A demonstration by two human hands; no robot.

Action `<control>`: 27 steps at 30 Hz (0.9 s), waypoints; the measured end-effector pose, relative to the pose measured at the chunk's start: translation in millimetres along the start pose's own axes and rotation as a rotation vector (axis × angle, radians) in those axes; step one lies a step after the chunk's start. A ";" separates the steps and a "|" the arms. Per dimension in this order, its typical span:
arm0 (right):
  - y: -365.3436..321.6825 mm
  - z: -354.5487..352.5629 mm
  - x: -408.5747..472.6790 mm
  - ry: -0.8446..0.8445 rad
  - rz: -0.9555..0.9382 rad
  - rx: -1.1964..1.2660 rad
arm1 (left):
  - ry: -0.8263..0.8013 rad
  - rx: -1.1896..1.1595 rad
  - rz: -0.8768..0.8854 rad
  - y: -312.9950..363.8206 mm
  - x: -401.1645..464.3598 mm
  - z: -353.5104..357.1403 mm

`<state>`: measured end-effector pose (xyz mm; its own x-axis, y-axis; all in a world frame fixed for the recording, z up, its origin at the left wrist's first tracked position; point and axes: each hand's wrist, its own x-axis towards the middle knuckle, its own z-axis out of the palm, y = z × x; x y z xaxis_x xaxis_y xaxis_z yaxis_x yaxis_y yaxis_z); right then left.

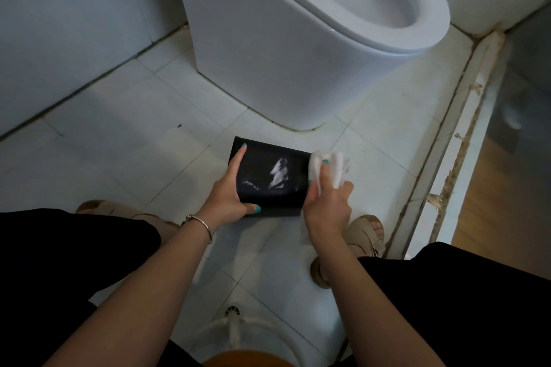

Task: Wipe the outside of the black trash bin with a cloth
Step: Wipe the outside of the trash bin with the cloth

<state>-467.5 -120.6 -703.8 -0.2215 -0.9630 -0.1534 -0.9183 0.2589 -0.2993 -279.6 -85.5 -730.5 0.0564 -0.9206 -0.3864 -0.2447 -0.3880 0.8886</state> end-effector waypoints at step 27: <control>-11.5 5.2 0.4 0.049 0.142 0.108 | 0.046 -0.023 0.021 0.1 -0.6 14.5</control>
<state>-455.3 -123.6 -705.4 -0.3645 -0.9180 -0.1564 -0.8365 0.3966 -0.3781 -293.7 -84.4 -733.8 0.0956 -0.9294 -0.3564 -0.2239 -0.3689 0.9021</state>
